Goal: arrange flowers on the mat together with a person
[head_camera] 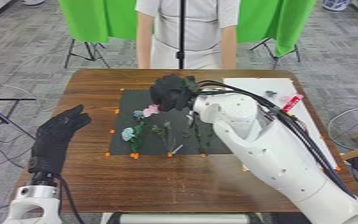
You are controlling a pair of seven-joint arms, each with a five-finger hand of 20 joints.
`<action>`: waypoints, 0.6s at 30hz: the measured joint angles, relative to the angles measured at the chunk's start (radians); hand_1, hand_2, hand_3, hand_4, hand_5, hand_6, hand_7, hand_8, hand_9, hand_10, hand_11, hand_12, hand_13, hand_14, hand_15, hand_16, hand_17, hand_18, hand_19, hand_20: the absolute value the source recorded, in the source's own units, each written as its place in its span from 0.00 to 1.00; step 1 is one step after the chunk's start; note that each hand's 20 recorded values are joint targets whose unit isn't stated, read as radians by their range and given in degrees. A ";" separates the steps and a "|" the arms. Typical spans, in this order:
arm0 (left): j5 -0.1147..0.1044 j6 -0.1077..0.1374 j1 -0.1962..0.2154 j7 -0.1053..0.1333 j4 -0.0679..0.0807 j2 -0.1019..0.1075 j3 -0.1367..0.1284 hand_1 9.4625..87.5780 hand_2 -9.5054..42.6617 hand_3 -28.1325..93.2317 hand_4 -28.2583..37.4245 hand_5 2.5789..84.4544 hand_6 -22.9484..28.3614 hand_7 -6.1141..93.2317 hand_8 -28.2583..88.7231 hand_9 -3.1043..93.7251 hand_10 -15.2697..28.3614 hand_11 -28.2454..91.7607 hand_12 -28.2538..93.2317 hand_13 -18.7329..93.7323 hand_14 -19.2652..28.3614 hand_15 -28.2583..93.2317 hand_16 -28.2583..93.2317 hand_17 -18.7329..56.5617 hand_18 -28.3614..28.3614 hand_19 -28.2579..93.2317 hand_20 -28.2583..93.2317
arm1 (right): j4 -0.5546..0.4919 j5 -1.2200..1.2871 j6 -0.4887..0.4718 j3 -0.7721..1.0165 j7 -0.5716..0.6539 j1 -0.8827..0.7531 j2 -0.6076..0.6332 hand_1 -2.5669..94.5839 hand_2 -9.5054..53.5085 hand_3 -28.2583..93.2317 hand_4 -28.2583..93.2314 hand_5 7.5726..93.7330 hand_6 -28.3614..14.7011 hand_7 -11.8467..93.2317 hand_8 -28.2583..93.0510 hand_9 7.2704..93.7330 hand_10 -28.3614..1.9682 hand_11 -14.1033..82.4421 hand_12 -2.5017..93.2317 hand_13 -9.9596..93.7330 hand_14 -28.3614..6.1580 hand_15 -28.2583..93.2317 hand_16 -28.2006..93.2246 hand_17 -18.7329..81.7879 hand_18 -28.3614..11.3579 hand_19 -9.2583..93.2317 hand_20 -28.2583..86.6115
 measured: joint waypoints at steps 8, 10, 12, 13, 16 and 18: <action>-0.001 0.000 0.003 0.001 -0.001 0.000 0.001 0.27 0.17 0.77 0.20 0.59 0.47 0.22 0.18 0.53 0.64 0.40 0.35 0.49 0.77 0.39 0.27 0.34 0.73 0.32 0.42 | 0.013 -0.041 -0.019 -0.005 0.014 -0.027 -0.005 0.65 0.00 0.71 0.00 0.88 0.78 0.28 0.25 1.00 0.66 0.59 0.19 1.00 0.83 0.77 0.36 0.94 0.47 1.00 0.56; -0.001 0.000 0.007 0.002 -0.002 -0.002 0.001 0.27 0.17 0.77 0.20 0.59 0.48 0.22 0.18 0.53 0.64 0.40 0.35 0.49 0.77 0.39 0.27 0.34 0.73 0.32 0.43 | 0.013 -0.047 -0.028 -0.005 0.014 -0.036 -0.005 0.65 0.00 0.71 0.01 0.87 0.78 0.28 0.24 1.00 0.66 0.59 0.19 1.00 0.83 0.77 0.36 0.93 0.47 1.00 0.56; -0.001 0.000 0.008 0.002 -0.002 -0.004 0.003 0.27 0.17 0.77 0.20 0.59 0.48 0.22 0.18 0.53 0.65 0.40 0.35 0.50 0.77 0.39 0.27 0.34 0.73 0.32 0.43 | 0.017 -0.051 -0.031 -0.005 0.014 -0.043 -0.007 0.64 0.00 0.71 0.01 0.87 0.78 0.28 0.24 1.00 0.66 0.59 0.19 1.00 0.83 0.77 0.37 0.93 0.47 1.00 0.56; -0.001 0.000 0.008 0.002 -0.002 -0.004 0.004 0.27 0.17 0.77 0.20 0.59 0.48 0.22 0.18 0.53 0.65 0.40 0.35 0.50 0.77 0.39 0.27 0.34 0.73 0.32 0.43 | 0.021 -0.054 -0.031 -0.005 0.015 -0.045 -0.008 0.64 0.00 0.71 0.01 0.86 0.78 0.28 0.24 1.00 0.66 0.59 0.19 1.00 0.83 0.77 0.37 0.93 0.47 1.00 0.57; -0.001 -0.001 0.005 -0.001 0.000 -0.005 0.006 0.27 0.17 0.77 0.20 0.59 0.48 0.22 0.18 0.53 0.64 0.40 0.35 0.49 0.77 0.39 0.27 0.34 0.73 0.32 0.43 | 0.038 -0.066 -0.031 -0.005 0.015 -0.047 -0.013 0.64 0.00 0.71 0.01 0.86 0.79 0.28 0.23 1.00 0.66 0.59 0.20 1.00 0.82 0.77 0.37 0.93 0.46 1.00 0.57; -0.001 -0.002 0.001 -0.004 0.002 -0.005 0.006 0.27 0.17 0.77 0.20 0.59 0.48 0.22 0.18 0.53 0.64 0.40 0.35 0.49 0.77 0.39 0.27 0.34 0.73 0.32 0.42 | 0.048 -0.071 -0.030 -0.005 0.016 -0.049 -0.016 0.64 0.00 0.71 0.01 0.86 0.79 0.28 0.23 1.00 0.66 0.59 0.19 1.00 0.82 0.77 0.37 0.93 0.46 1.00 0.57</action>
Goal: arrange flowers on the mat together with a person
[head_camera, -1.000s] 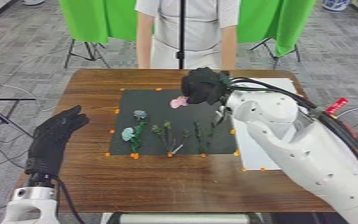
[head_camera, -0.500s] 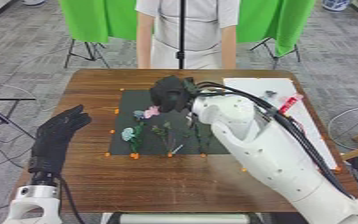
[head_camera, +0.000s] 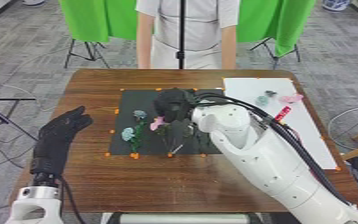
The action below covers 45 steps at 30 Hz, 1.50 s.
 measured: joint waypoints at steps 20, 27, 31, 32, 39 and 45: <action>0.001 -0.013 -0.017 -0.008 0.004 0.001 -0.002 0.27 0.16 0.77 0.20 0.59 0.47 0.22 0.18 0.53 0.64 0.40 0.35 0.49 0.77 0.39 0.27 0.33 0.74 0.32 0.42 | -0.005 0.027 0.011 -0.014 0.037 -0.010 0.023 0.61 0.00 0.71 0.01 0.81 0.77 0.28 0.21 1.00 0.65 0.58 0.20 1.00 0.82 0.76 0.37 0.92 0.46 1.00 0.59; 0.002 -0.020 -0.017 -0.008 0.004 0.000 -0.003 0.27 0.15 0.77 0.20 0.59 0.47 0.22 0.18 0.53 0.64 0.40 0.35 0.49 0.77 0.39 0.27 0.33 0.74 0.32 0.42 | -0.034 0.041 0.008 -0.022 0.037 -0.010 0.043 0.59 0.00 0.70 0.01 0.79 0.77 0.27 0.21 1.00 0.65 0.58 0.20 1.00 0.82 0.76 0.37 0.92 0.46 1.00 0.59; 0.002 -0.020 -0.017 -0.008 0.004 0.000 -0.004 0.28 0.15 0.77 0.20 0.59 0.47 0.22 0.18 0.53 0.64 0.40 0.35 0.49 0.77 0.39 0.27 0.33 0.74 0.32 0.42 | -0.044 0.044 0.002 -0.023 0.037 -0.010 0.050 0.57 0.00 0.72 0.01 0.78 0.77 0.28 0.20 1.00 0.65 0.57 0.20 1.00 0.82 0.76 0.37 0.92 0.46 1.00 0.59; 0.003 -0.021 -0.017 -0.008 0.004 0.000 -0.004 0.28 0.15 0.77 0.20 0.59 0.47 0.22 0.18 0.53 0.64 0.40 0.35 0.49 0.77 0.39 0.27 0.33 0.74 0.32 0.42 | -0.047 0.044 0.000 -0.023 0.036 -0.010 0.051 0.56 0.00 0.73 0.01 0.77 0.78 0.28 0.20 1.00 0.65 0.57 0.20 1.00 0.82 0.76 0.37 0.92 0.45 1.00 0.59; 0.003 -0.021 -0.017 -0.006 0.004 0.000 -0.005 0.28 0.14 0.77 0.21 0.59 0.47 0.22 0.18 0.53 0.64 0.40 0.35 0.49 0.77 0.39 0.27 0.33 0.74 0.32 0.42 | -0.057 0.045 -0.021 -0.021 0.031 -0.010 0.057 0.50 0.00 0.79 0.00 0.74 0.78 0.28 0.18 1.00 0.64 0.57 0.20 1.00 0.82 0.76 0.38 0.92 0.46 1.00 0.59; 0.003 -0.021 -0.016 -0.006 0.004 0.000 -0.006 0.28 0.13 0.77 0.21 0.59 0.47 0.22 0.18 0.52 0.64 0.40 0.35 0.49 0.77 0.39 0.27 0.33 0.74 0.32 0.42 | -0.060 0.045 -0.048 -0.015 0.021 -0.011 0.058 0.47 0.00 0.82 0.00 0.73 0.78 0.28 0.13 1.00 0.64 0.57 0.21 1.00 0.82 0.76 0.38 0.91 0.46 1.00 0.59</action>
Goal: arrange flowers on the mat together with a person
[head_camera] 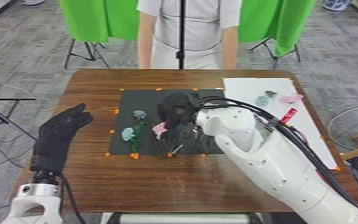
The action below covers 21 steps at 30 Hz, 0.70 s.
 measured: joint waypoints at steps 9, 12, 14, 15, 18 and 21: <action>0.003 -0.005 0.000 -0.002 0.000 -0.003 -0.005 0.28 0.13 0.77 0.21 0.59 0.47 0.22 0.18 0.52 0.64 0.40 0.35 0.49 0.77 0.39 0.27 0.33 0.74 0.32 0.42 | -0.015 0.006 -0.029 0.009 -0.001 0.000 0.010 0.46 0.00 0.82 0.00 0.72 0.78 0.28 0.12 1.00 0.64 0.57 0.21 1.00 0.82 0.75 0.38 0.91 0.45 1.00 0.59; 0.007 -0.009 -0.001 -0.002 0.000 -0.009 -0.008 0.28 0.13 0.77 0.21 0.59 0.47 0.22 0.18 0.53 0.64 0.40 0.35 0.49 0.77 0.39 0.27 0.33 0.74 0.32 0.42 | -0.020 0.016 -0.033 0.021 0.000 -0.002 0.011 0.46 0.00 0.81 0.00 0.71 0.77 0.28 0.12 1.00 0.64 0.56 0.21 1.00 0.82 0.75 0.38 0.91 0.46 1.00 0.59; 0.008 -0.011 -0.002 -0.002 0.000 -0.011 -0.008 0.29 0.13 0.77 0.21 0.59 0.47 0.22 0.18 0.53 0.64 0.40 0.35 0.49 0.77 0.39 0.27 0.33 0.74 0.32 0.42 | -0.032 0.038 -0.036 0.040 0.007 -0.010 0.011 0.45 0.00 0.81 0.00 0.71 0.76 0.28 0.12 1.00 0.64 0.56 0.21 1.00 0.82 0.75 0.38 0.91 0.46 1.00 0.59; 0.009 -0.011 -0.002 -0.003 0.000 -0.012 -0.008 0.29 0.13 0.77 0.21 0.59 0.47 0.22 0.18 0.52 0.64 0.40 0.35 0.49 0.77 0.39 0.27 0.33 0.74 0.32 0.42 | -0.044 0.061 -0.038 0.057 0.015 -0.017 0.011 0.44 0.00 0.80 0.01 0.71 0.75 0.27 0.12 1.00 0.63 0.56 0.21 1.00 0.82 0.75 0.38 0.91 0.46 1.00 0.59; 0.010 -0.012 -0.006 -0.003 0.001 -0.012 -0.006 0.28 0.13 0.77 0.21 0.59 0.47 0.22 0.18 0.53 0.64 0.40 0.35 0.49 0.77 0.39 0.27 0.33 0.74 0.32 0.42 | -0.117 0.180 -0.036 0.150 0.075 -0.068 0.010 0.39 0.03 0.80 0.05 0.72 0.72 0.26 0.13 1.00 0.59 0.52 0.22 1.00 0.79 0.73 0.38 0.90 0.45 1.00 0.59; 0.010 -0.012 -0.009 -0.003 0.001 -0.010 -0.003 0.29 0.13 0.77 0.21 0.59 0.47 0.22 0.18 0.53 0.64 0.40 0.35 0.49 0.77 0.39 0.27 0.33 0.74 0.32 0.42 | -0.244 0.369 0.000 0.297 0.199 -0.160 -0.001 0.34 0.14 0.78 0.08 0.73 0.69 0.25 0.14 0.99 0.53 0.45 0.24 1.00 0.72 0.64 0.43 0.84 0.41 1.00 0.52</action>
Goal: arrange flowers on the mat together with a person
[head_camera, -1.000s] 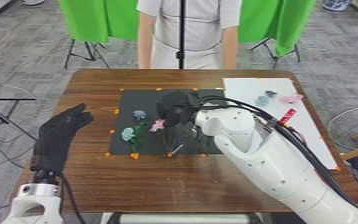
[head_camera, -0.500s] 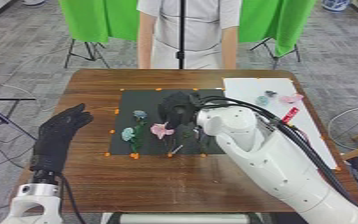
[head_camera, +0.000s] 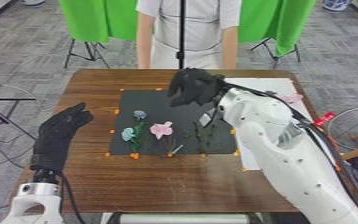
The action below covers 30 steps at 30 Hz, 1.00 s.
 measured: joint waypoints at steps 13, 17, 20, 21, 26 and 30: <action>0.013 -0.006 0.005 0.004 -0.002 0.002 0.012 0.29 0.14 0.77 0.21 0.59 0.47 0.22 0.18 0.53 0.64 0.40 0.35 0.49 0.76 0.39 0.27 0.33 0.74 0.32 0.42 | -0.211 0.615 0.119 0.610 -0.105 -0.487 -0.230 0.17 0.18 0.86 0.09 0.44 0.64 0.18 0.17 0.47 0.41 0.20 0.15 0.46 0.39 0.32 0.37 0.40 0.33 0.21 0.51; 0.013 -0.006 0.009 0.009 -0.002 0.003 0.019 0.29 0.14 0.77 0.21 0.59 0.47 0.22 0.18 0.53 0.64 0.40 0.35 0.49 0.76 0.39 0.27 0.33 0.74 0.32 0.42 | -0.208 0.817 0.185 0.622 -0.150 -0.680 -0.251 0.14 0.17 0.89 0.08 0.39 0.65 0.18 0.16 0.43 0.42 0.20 0.14 0.42 0.44 0.31 0.35 0.39 0.37 0.15 0.49; 0.015 -0.007 0.010 0.010 -0.002 0.002 0.020 0.29 0.14 0.77 0.20 0.59 0.46 0.22 0.18 0.53 0.64 0.40 0.35 0.49 0.76 0.39 0.27 0.33 0.73 0.32 0.42 | -0.208 0.942 0.216 0.620 -0.195 -0.805 -0.284 0.12 0.17 0.90 0.08 0.37 0.67 0.19 0.16 0.41 0.45 0.19 0.14 0.41 0.48 0.30 0.33 0.39 0.39 0.13 0.49; 0.016 -0.007 0.011 0.010 -0.002 0.002 0.020 0.29 0.14 0.77 0.21 0.59 0.46 0.22 0.18 0.53 0.64 0.40 0.35 0.49 0.76 0.39 0.27 0.33 0.74 0.32 0.42 | -0.208 0.985 0.217 0.619 -0.217 -0.839 -0.295 0.12 0.17 0.90 0.08 0.37 0.67 0.19 0.16 0.41 0.45 0.19 0.14 0.41 0.48 0.30 0.33 0.39 0.40 0.12 0.49; 0.027 -0.018 0.015 0.008 -0.005 -0.009 0.019 0.28 0.14 0.77 0.20 0.59 0.47 0.22 0.18 0.53 0.64 0.40 0.35 0.49 0.76 0.39 0.27 0.33 0.73 0.31 0.42 | -0.219 1.144 0.217 0.617 -0.304 -0.944 -0.311 0.11 0.17 0.90 0.08 0.37 0.66 0.19 0.16 0.41 0.45 0.19 0.13 0.40 0.50 0.31 0.32 0.39 0.41 0.11 0.49; 0.035 -0.025 0.017 0.003 -0.006 -0.024 0.019 0.28 0.15 0.76 0.20 0.59 0.47 0.22 0.18 0.52 0.64 0.40 0.35 0.49 0.77 0.39 0.27 0.33 0.73 0.31 0.42 | -0.225 1.120 0.217 0.633 -0.306 -0.951 -0.322 0.11 0.18 0.90 0.07 0.38 0.66 0.20 0.16 0.41 0.45 0.19 0.13 0.40 0.49 0.31 0.32 0.39 0.41 0.11 0.49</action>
